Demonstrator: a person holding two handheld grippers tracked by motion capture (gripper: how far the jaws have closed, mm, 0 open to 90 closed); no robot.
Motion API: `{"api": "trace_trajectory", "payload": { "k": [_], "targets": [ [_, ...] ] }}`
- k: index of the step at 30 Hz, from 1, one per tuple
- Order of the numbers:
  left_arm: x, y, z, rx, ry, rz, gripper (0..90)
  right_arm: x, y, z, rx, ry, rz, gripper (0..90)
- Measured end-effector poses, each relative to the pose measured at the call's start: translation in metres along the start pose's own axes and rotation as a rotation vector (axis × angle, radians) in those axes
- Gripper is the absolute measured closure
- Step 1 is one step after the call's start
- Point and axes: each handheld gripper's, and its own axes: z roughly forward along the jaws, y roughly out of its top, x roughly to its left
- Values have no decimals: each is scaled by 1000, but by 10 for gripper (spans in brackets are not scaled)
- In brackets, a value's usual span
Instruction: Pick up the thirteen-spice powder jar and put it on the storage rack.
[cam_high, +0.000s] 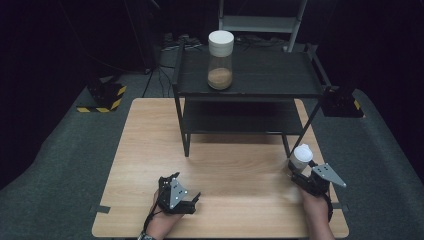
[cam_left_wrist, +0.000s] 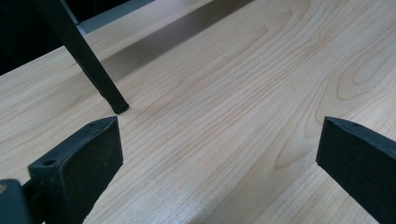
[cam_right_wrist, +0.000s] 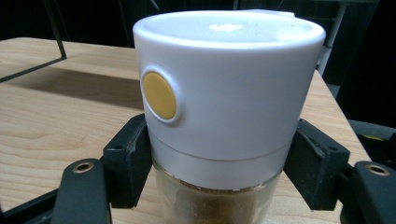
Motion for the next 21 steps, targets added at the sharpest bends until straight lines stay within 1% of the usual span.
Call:
{"api": "trace_trajectory", "payload": {
  "k": [10, 18, 21],
  "targets": [
    [0, 0, 0, -2, -2, 11, 8, 3, 3, -9, -24, 15, -18, 295],
    [0, 0, 0, 1, -5, 14, 8, 8, 9, -20, -48, 39, -31, 294],
    [1, 0, 0, 0, -7, 12, 8, 10, 11, -24, -53, 56, -36, 294]
  ]
}}
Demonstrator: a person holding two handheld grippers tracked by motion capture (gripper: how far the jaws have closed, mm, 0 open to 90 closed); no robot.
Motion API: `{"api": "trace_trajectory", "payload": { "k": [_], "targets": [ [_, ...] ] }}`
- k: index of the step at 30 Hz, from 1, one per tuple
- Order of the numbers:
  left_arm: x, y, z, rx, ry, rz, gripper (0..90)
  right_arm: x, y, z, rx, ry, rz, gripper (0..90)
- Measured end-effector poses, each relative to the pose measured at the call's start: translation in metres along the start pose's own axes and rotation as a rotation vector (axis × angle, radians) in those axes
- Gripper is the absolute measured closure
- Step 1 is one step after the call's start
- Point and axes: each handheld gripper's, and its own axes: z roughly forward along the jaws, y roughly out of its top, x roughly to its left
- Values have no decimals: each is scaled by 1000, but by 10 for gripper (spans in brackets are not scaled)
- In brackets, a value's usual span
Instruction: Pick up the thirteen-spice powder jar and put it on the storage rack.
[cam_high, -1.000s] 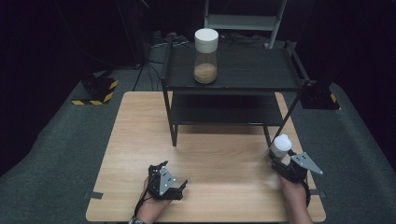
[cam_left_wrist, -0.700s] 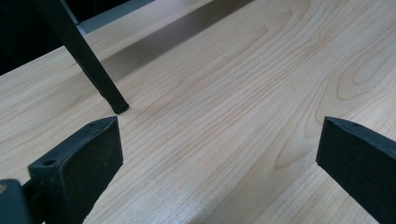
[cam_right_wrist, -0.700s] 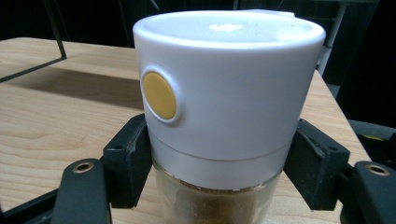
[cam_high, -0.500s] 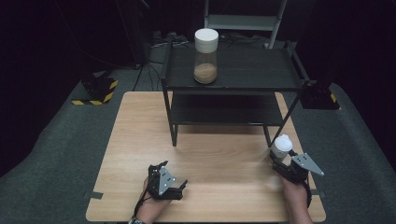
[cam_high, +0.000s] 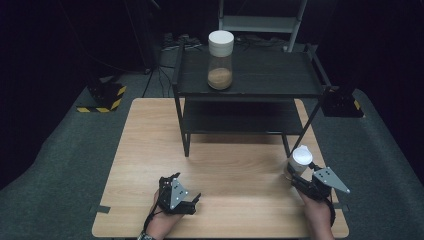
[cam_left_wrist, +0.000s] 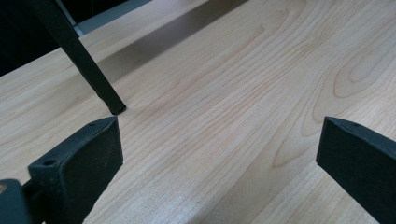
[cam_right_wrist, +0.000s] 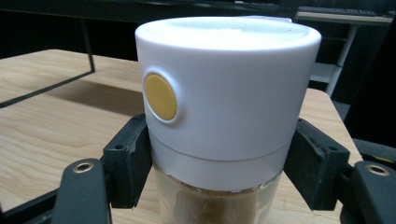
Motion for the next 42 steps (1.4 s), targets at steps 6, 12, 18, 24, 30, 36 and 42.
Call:
{"api": "trace_trajectory", "payload": {
  "k": [6, 12, 18, 24, 30, 36, 42],
  "targets": [
    [0, 0, 0, 2, 0, 0, 8, 4, 3, -4, -7, 22, -9, 294],
    [1, 0, 0, 0, -3, 0, 8, 9, 9, -6, -22, 50, -14, 294],
    [0, 0, 0, 3, -5, 9, 8, 16, 16, -6, -37, 72, -20, 294],
    [1, 0, 0, -2, -11, 9, 8, 23, 25, -6, -55, 95, -28, 294],
    [3, -2, -1, -12, -19, -2, 8, 29, 33, -6, -68, 101, -25, 294],
    [4, -3, -1, -14, -25, -3, 8, 32, 45, -7, -84, 118, -36, 294],
    [7, -3, -2, -13, -35, -3, 8, 35, 57, -7, -98, 134, -45, 294]
  ]
}}
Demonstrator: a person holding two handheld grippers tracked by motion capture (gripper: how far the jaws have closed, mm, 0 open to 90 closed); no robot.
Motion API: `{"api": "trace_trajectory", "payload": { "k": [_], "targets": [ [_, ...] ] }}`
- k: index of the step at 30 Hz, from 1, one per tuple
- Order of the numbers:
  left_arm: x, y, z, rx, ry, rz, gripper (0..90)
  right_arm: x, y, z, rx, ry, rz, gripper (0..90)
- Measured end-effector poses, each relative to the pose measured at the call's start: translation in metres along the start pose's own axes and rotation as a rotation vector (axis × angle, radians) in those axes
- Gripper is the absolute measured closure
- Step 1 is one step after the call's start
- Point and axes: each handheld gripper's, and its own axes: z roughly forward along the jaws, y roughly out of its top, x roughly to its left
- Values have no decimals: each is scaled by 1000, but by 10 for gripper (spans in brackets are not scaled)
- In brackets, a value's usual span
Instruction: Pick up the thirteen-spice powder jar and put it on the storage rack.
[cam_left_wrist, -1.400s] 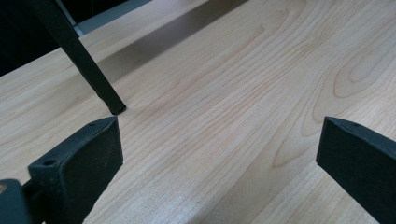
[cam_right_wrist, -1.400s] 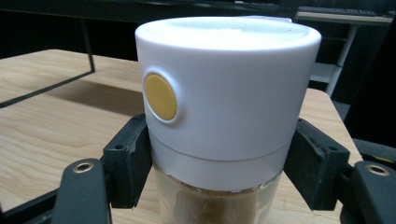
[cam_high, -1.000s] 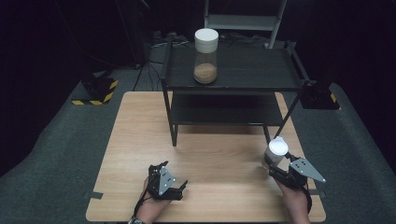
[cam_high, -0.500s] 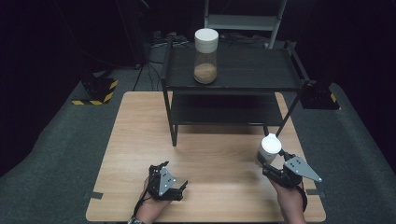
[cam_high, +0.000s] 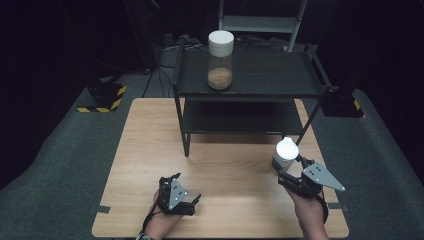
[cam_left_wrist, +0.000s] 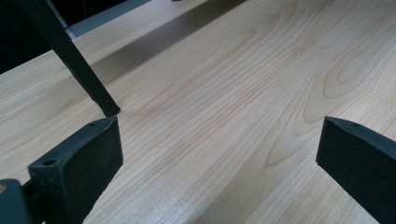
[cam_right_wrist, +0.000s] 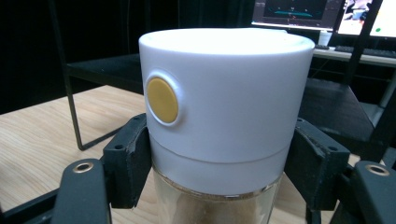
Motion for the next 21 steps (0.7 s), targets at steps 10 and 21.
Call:
{"api": "trace_trajectory", "payload": {
  "k": [10, 21],
  "targets": [
    [4, -1, 0, -4, -16, -11, 8, 3, 19, 3, -21, 16, -1, 294],
    [8, 0, 0, 0, -32, -23, 9, 3, 41, 2, -49, 16, -8, 294]
  ]
}}
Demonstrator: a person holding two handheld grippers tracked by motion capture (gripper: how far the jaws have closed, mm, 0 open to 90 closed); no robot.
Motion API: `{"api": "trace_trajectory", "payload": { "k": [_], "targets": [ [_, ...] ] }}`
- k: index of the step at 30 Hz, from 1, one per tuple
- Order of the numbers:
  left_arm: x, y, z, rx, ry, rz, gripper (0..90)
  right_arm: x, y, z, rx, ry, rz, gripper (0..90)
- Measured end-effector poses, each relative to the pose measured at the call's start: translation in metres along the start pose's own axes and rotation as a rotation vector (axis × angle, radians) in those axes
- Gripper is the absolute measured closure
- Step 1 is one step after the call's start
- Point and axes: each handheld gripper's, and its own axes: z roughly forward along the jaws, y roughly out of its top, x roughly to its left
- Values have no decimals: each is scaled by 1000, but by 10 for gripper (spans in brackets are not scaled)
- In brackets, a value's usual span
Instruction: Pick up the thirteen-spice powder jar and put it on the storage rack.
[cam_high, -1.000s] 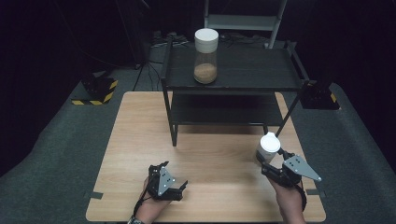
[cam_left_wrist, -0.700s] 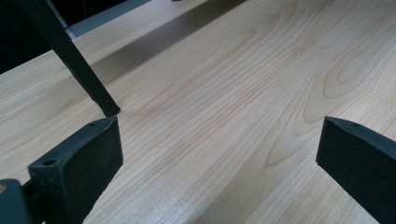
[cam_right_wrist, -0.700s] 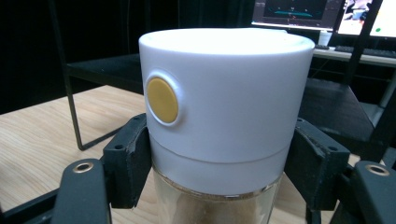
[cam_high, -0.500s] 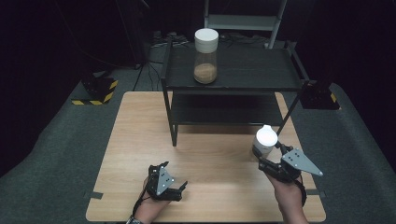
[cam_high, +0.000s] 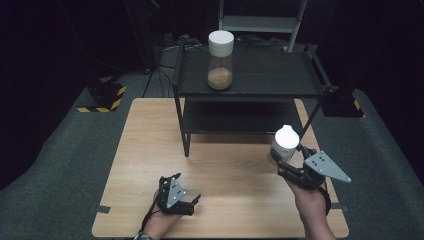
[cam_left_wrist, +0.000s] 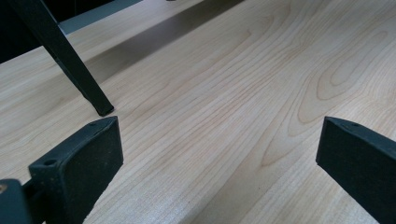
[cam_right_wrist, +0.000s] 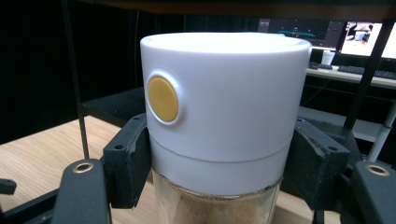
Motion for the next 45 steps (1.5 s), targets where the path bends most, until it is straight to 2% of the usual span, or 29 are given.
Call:
{"api": "trace_trajectory", "payload": {
  "k": [17, 30, 41, 45],
  "targets": [
    [3, 0, 0, -2, -13, -4, 9, -6, 40, -2, -50, 0, -9, 294],
    [5, -2, -1, -10, -21, -10, 9, -3, 73, 8, -89, -6, -37, 294],
    [6, -2, -1, -12, -25, -18, 9, -5, 100, 15, -119, -11, -21, 294],
    [7, -3, -1, -14, -27, -20, 9, -7, 111, 18, -132, -13, -30, 294]
  ]
}}
